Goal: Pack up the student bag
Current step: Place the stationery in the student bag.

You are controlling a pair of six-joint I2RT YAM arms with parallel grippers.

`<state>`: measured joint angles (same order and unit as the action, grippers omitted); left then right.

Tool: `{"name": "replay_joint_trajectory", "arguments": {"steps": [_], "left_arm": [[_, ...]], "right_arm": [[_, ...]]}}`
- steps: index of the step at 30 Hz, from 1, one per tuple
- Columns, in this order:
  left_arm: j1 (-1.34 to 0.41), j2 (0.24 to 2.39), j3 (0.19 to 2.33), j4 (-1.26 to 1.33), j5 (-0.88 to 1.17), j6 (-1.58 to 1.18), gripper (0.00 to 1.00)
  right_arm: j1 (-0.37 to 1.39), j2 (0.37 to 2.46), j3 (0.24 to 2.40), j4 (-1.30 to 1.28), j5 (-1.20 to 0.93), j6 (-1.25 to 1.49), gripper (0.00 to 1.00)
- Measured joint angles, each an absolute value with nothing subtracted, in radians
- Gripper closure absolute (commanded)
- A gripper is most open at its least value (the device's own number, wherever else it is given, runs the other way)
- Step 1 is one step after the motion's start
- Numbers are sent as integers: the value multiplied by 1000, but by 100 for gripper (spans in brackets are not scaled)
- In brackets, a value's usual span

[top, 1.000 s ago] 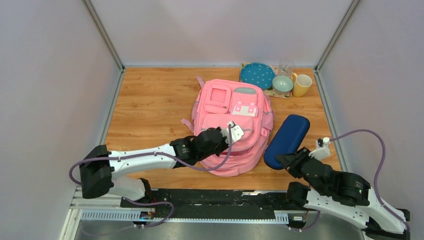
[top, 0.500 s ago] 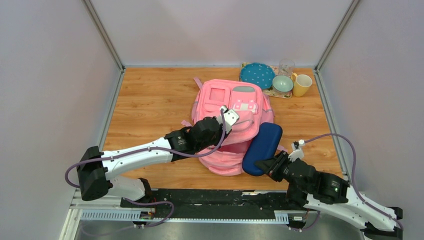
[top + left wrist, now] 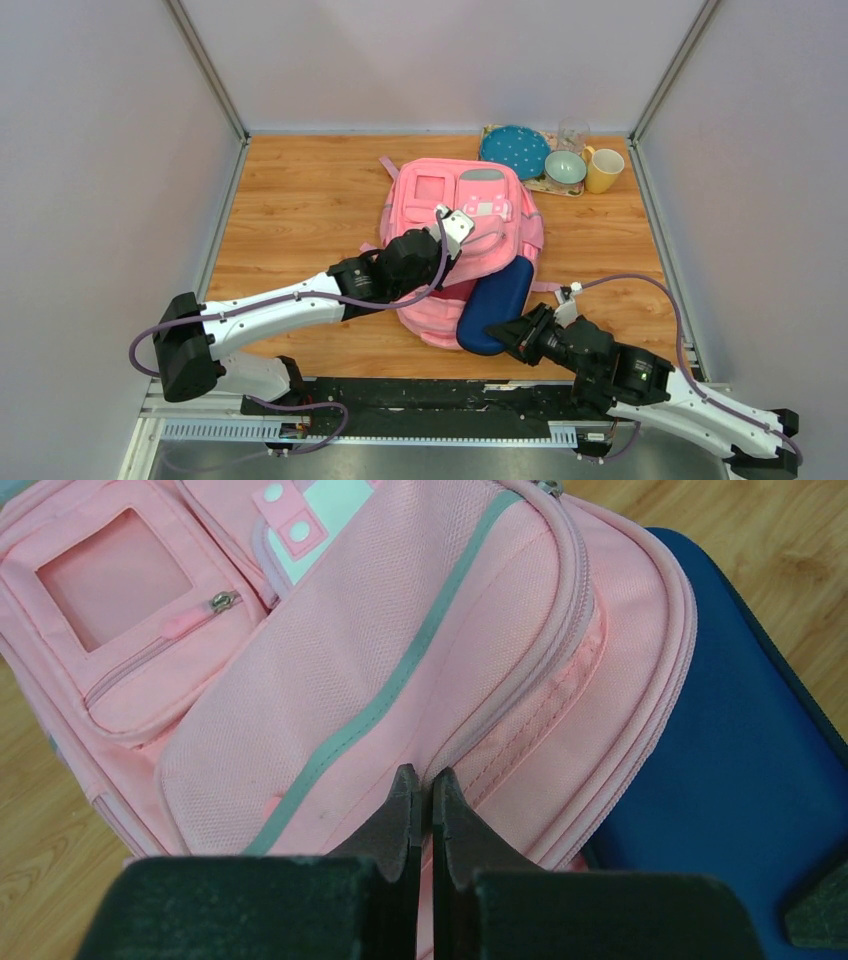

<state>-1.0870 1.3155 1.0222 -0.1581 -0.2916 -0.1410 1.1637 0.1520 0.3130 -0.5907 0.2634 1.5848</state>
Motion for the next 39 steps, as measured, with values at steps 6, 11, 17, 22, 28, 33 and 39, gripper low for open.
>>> {"name": "replay_joint_trajectory", "arguments": {"steps": [6,11,17,22,28,33,39], "left_arm": [[-1084,1316,1023,-152,-270,-144,100],[-1079,1312,1018,-135,-206,-145,100],[-1073,1257,969,-130,-146,-151,100],[-1071,1187,934,-130,-134,-151,100],[-1070,1098,866,-134,-151,-151,100],[-1071,1068,842,-130,-169,-151,100],[-1073,1031,802,-126,-189,-153,100]], "right_arm": [[1164,185,300,-523,232,1589,100],[1164,250,287,-451,251,1589,100],[1154,432,379,-446,279,1539,100],[1077,651,516,-435,213,1447,100],[925,825,572,-374,38,1349,95],[829,899,599,-358,-42,1262,61],[810,904,620,-445,-4,1181,35]]}}
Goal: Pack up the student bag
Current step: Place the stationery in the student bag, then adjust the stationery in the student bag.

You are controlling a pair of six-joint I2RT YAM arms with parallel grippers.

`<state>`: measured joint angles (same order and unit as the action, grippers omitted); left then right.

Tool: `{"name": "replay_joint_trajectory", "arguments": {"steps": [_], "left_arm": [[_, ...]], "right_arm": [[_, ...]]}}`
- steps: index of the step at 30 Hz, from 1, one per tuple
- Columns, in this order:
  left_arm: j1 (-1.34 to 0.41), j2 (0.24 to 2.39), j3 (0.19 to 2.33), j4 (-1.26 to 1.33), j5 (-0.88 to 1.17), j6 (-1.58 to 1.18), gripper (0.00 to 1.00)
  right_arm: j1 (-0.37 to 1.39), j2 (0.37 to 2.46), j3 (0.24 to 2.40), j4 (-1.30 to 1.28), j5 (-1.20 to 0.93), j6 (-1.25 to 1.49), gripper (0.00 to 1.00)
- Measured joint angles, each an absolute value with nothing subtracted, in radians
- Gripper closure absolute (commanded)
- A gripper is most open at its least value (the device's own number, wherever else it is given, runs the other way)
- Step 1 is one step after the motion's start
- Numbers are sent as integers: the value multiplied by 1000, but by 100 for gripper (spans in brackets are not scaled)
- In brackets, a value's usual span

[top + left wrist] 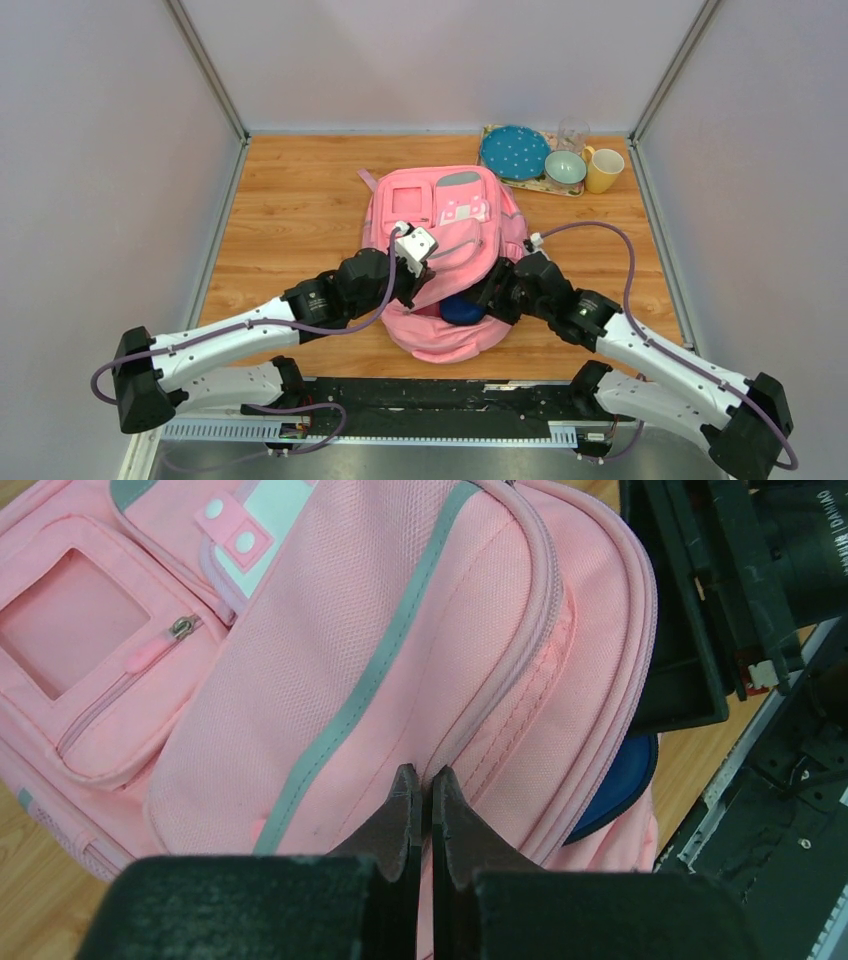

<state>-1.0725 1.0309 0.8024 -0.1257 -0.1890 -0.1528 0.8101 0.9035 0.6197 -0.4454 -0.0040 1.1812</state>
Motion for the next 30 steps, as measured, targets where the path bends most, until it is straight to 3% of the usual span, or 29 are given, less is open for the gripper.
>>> {"name": "replay_joint_trajectory", "arguments": {"steps": [7,12,25,26,27,28,30], "left_arm": [[-1077,1012,778,-130,-192,-163,100],[-1077,1012,778,-130,-191,-178,100],[-1077,1025,778,-129,-184,-199,100],[-1077,1025,778,-130,-184,-200,100],[-1077,1025,778,-130,-183,-202,100],[-1077,1025,778,-130,-181,-202,100],[-1077,1025,778,-132,-181,-204,100]], "right_arm": [[804,673,551,-499,19,1157,32],[804,567,489,-498,7,1178,40],[906,642,461,-414,16,1220,58],[919,665,461,-407,27,1228,62],[932,685,463,-403,36,1236,73],[948,703,464,-402,48,1243,96],[978,734,476,-406,76,1261,100]]}}
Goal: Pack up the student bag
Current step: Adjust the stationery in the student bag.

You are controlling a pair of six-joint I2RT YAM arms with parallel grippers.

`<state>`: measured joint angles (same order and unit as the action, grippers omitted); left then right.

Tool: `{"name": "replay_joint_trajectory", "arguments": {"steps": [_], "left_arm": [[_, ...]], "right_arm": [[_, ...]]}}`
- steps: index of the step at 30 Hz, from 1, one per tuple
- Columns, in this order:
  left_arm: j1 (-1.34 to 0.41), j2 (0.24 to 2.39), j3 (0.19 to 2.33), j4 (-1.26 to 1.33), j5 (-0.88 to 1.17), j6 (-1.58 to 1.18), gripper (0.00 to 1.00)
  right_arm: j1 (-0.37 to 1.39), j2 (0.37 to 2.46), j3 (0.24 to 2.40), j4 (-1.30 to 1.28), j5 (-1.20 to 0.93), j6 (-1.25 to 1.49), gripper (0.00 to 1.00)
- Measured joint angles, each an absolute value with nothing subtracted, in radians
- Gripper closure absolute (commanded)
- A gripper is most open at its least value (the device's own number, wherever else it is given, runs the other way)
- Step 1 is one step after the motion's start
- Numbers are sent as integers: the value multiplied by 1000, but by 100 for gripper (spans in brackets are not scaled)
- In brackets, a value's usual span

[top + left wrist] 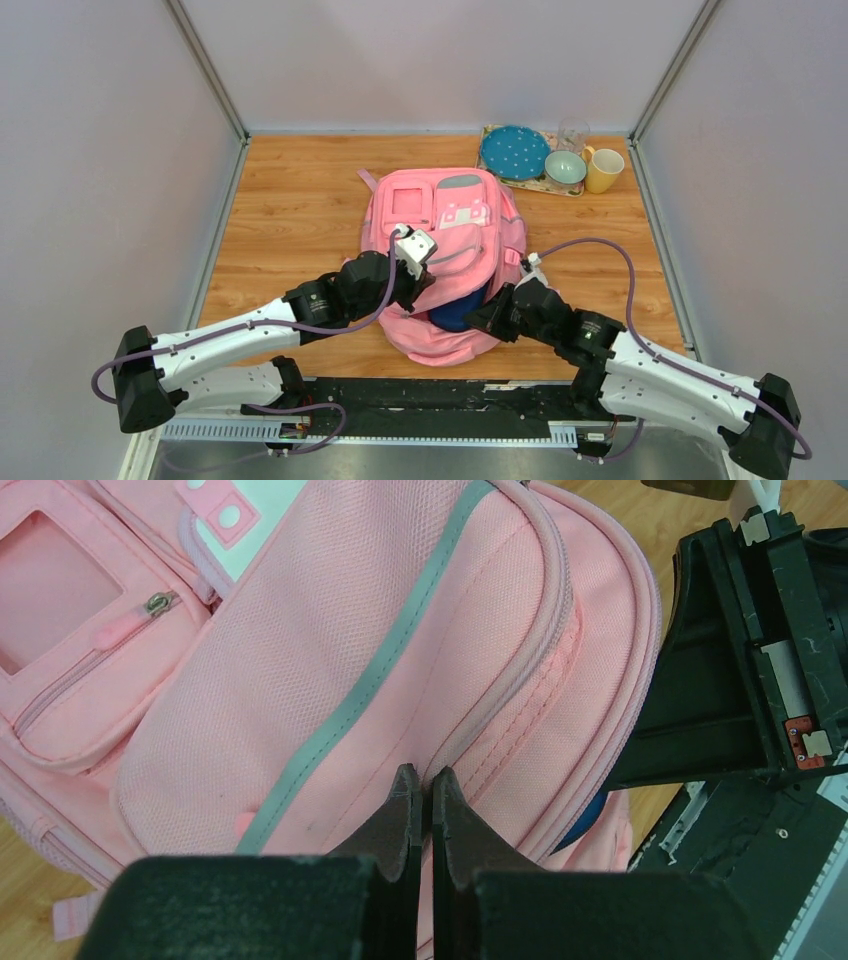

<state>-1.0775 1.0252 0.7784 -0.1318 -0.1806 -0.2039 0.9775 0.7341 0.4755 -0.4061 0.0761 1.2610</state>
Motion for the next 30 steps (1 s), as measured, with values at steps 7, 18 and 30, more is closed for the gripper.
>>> {"name": "replay_joint_trajectory", "arguments": {"steps": [7,18,30], "left_arm": [[-1077,1025,778,-133,-185,-204,100],[-1077,1025,778,-131,-187,-204,100],[-1077,1023,778,-134,-192,-199,100]], "right_arm": [[1013,737,501,-411,130,1251,100],[864,798,579,-416,-135,1081,100],[860,828,635,-430,-224,1010,100]]}}
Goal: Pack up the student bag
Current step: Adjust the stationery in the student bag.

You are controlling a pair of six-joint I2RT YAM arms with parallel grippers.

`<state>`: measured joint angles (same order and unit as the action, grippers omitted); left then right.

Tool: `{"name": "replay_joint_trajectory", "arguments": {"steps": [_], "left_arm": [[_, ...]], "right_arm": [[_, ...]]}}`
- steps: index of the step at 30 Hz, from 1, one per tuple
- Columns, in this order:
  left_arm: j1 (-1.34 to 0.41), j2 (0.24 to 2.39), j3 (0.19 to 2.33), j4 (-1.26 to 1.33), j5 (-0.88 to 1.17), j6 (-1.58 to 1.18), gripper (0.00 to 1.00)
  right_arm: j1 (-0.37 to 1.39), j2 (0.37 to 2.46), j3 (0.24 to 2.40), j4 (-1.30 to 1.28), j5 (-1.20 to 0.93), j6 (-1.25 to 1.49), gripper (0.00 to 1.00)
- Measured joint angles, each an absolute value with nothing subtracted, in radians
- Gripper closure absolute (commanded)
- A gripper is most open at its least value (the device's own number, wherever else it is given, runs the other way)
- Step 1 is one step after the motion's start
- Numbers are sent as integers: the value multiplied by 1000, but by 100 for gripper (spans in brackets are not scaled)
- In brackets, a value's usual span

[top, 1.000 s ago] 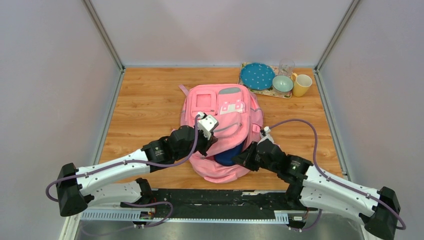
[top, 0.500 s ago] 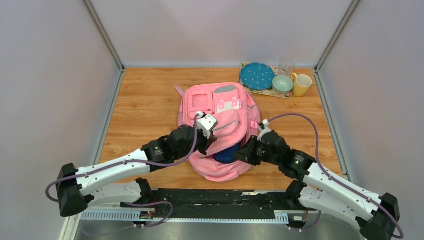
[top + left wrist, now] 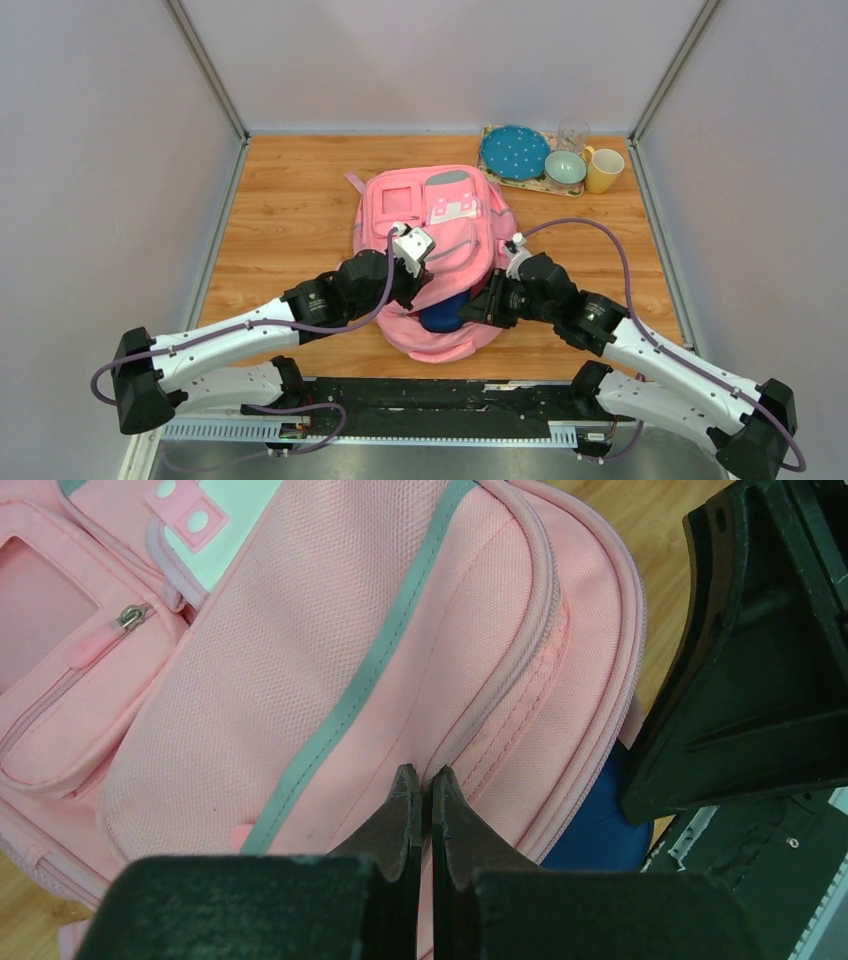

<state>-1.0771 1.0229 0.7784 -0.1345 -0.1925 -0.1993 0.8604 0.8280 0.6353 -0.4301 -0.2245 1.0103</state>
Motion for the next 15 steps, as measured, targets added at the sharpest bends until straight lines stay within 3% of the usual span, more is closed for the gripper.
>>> {"name": "replay_joint_trajectory", "arguments": {"steps": [9,11,12,13,15], "left_arm": [[-1071,982,773,-133,-184,-201,100],[-1070,973,764,-131,-184,-201,100],[-1068,968,762,-130,-185,-201,100],[-1066,965,760,-130,-186,-201,100],[-1064,962,760,-130,-188,-201,100]], "right_arm": [[806,878,591,-286,-47,1028,98],[804,899,588,-236,-10,1032,88],[804,907,587,-216,4,1033,81],[803,915,586,-200,12,1035,68],[802,922,579,-172,22,1042,56]]}}
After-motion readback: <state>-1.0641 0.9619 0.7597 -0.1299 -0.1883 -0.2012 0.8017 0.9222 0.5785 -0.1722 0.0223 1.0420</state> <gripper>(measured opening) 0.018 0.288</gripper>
